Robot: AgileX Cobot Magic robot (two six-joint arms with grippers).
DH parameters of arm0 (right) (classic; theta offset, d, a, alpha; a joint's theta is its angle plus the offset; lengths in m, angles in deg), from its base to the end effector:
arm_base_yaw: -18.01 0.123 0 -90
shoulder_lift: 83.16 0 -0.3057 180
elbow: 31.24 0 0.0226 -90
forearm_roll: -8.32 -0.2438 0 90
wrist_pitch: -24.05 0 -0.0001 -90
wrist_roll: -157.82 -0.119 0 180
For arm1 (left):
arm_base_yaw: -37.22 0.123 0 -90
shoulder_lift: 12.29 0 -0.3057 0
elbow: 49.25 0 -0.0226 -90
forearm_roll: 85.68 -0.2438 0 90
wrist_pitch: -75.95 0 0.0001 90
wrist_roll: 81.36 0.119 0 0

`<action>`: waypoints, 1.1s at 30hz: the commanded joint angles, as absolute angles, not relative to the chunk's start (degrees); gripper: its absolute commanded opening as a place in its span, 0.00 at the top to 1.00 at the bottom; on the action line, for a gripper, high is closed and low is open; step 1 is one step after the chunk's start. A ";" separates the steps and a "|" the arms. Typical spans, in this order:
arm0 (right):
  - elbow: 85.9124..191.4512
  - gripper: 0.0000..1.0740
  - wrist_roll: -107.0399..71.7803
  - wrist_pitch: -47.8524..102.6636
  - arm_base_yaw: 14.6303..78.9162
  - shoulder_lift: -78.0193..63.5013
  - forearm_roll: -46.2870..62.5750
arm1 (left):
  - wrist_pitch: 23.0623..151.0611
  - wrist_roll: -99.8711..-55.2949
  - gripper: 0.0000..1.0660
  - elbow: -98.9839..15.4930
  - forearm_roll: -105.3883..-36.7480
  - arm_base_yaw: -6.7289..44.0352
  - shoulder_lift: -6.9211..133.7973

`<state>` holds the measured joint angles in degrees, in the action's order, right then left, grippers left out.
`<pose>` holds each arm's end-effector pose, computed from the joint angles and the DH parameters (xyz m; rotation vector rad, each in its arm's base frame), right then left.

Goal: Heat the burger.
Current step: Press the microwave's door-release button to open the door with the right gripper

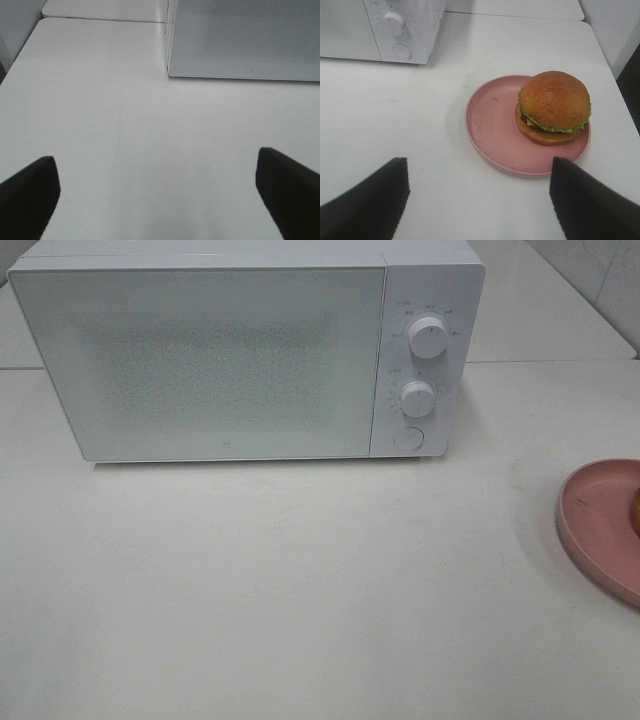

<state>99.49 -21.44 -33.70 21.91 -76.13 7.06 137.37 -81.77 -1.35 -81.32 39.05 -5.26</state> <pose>-0.0046 0.0019 0.2659 -0.0809 1.9892 0.0617 -0.0102 -0.0083 0.2663 -0.0345 2.0289 -0.0752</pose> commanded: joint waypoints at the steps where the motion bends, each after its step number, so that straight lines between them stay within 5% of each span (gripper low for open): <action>1: 99.55 0.29 -21.61 -32.90 21.56 -77.96 7.63 | 137.37 -81.82 0.06 -1.07 -81.09 39.22 -5.89; 18: 100.12 0.29 -21.61 -32.50 21.56 -77.79 7.57 | 137.37 -81.82 0.06 -1.07 -81.09 39.22 -5.89; 33: 102.76 0.30 -21.78 -26.02 21.56 -63.01 7.28 | 137.37 -81.82 0.06 -1.07 -81.09 39.22 -5.89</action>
